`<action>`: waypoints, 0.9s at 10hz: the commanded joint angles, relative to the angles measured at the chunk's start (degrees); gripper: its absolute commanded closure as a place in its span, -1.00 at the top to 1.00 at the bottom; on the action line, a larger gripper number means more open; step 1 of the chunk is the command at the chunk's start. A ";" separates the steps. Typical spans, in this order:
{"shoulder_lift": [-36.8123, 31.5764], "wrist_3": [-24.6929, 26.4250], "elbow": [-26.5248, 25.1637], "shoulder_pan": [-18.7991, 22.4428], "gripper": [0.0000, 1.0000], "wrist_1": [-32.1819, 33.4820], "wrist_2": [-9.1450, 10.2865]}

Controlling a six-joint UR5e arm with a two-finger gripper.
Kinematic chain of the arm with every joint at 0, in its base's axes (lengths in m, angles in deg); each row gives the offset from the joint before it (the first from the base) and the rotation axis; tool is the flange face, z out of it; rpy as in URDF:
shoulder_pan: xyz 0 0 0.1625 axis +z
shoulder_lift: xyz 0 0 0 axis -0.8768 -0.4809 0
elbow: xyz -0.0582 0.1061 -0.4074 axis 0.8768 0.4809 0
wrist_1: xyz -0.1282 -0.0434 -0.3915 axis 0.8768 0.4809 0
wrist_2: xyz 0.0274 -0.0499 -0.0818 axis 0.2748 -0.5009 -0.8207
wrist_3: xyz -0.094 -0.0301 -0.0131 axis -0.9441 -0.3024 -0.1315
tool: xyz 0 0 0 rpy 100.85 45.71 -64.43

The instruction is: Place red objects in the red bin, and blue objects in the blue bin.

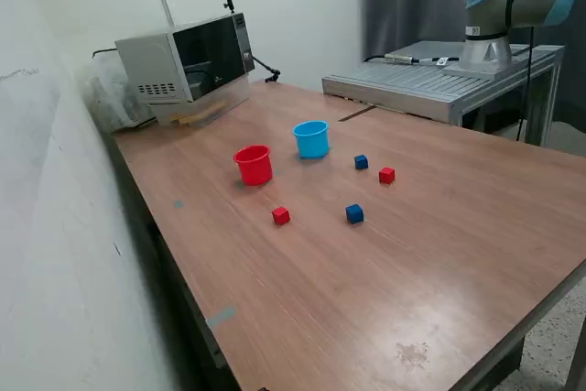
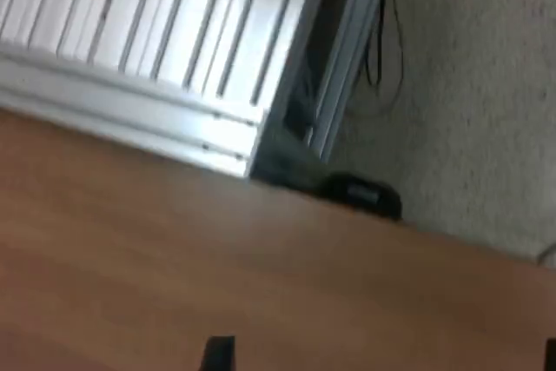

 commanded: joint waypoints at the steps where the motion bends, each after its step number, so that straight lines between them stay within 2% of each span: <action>1: 4.87 1.43 5.84 -0.64 1.00 15.08 0.35; 3: 10.04 4.85 8.65 -3.54 1.00 22.37 0.44; 4: 13.55 5.74 11.62 -4.42 1.00 24.84 0.61; 7: 24.53 10.04 19.81 -5.04 1.00 27.76 0.79; 9: 31.23 10.67 22.10 -4.95 1.00 31.27 4.03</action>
